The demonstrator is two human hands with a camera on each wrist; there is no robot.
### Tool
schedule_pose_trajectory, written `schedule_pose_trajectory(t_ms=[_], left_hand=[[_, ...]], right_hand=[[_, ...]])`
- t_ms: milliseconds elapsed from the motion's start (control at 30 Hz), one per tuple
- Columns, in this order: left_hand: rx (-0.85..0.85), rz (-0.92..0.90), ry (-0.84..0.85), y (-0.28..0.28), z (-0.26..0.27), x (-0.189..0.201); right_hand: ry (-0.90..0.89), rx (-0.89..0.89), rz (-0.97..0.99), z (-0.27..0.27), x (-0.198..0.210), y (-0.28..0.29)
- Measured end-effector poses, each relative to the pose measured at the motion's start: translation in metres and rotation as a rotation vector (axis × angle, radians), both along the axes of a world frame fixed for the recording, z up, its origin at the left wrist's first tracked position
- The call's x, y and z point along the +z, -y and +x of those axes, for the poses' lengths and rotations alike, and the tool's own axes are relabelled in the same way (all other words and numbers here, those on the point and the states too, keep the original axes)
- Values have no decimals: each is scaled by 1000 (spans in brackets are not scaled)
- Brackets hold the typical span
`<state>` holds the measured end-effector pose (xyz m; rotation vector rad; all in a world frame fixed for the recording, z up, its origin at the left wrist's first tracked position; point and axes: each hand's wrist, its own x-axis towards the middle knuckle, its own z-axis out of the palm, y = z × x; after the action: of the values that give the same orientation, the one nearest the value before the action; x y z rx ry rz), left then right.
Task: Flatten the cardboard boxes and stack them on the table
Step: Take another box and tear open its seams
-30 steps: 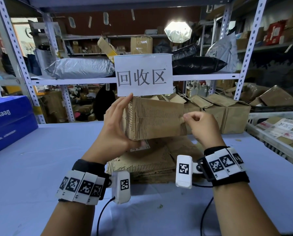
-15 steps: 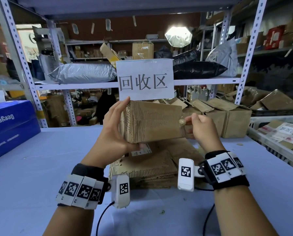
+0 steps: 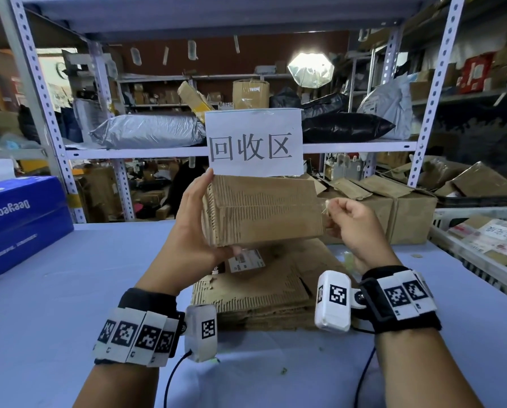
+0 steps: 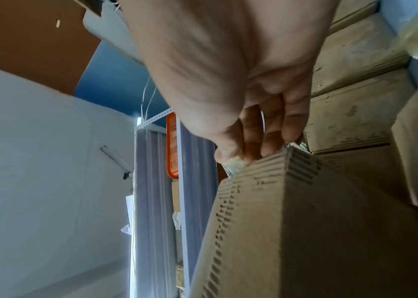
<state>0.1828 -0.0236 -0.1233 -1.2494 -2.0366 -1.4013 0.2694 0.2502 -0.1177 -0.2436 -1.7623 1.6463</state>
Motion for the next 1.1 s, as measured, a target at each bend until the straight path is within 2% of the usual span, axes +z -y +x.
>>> schedule_pose_trajectory(t_ms=[100, 200, 333, 400, 467, 533, 633, 767, 867, 1100], left_hand=[[43, -3, 40, 2, -1, -1], [129, 8, -30, -2, 0, -2], [275, -105, -65, -10, 1, 0], [426, -207, -178, -13, 4, 4], [495, -282, -313, -18, 8, 8], [459, -349, -382, -25, 13, 13], [357, -436, -401, -37, 15, 19], [285, -440, -379, -41, 15, 21], [273, -416, -376, -41, 12, 20], [250, -372, -324, -43, 6, 20]], right_hand=[[-13, 135, -202, 5, 4, 2], [-70, 333, -322, 10, 9, 7], [-85, 351, -343, 10, 10, 19], [-85, 364, -361, 8, 9, 24], [-82, 374, -364, 8, 9, 29], [-91, 389, -357, 7, 8, 33], [-77, 442, -326, 6, 8, 35], [-56, 527, -254, 8, 7, 29], [-60, 497, -163, 9, 2, 27], [-79, 334, -175, 5, -1, 25]])
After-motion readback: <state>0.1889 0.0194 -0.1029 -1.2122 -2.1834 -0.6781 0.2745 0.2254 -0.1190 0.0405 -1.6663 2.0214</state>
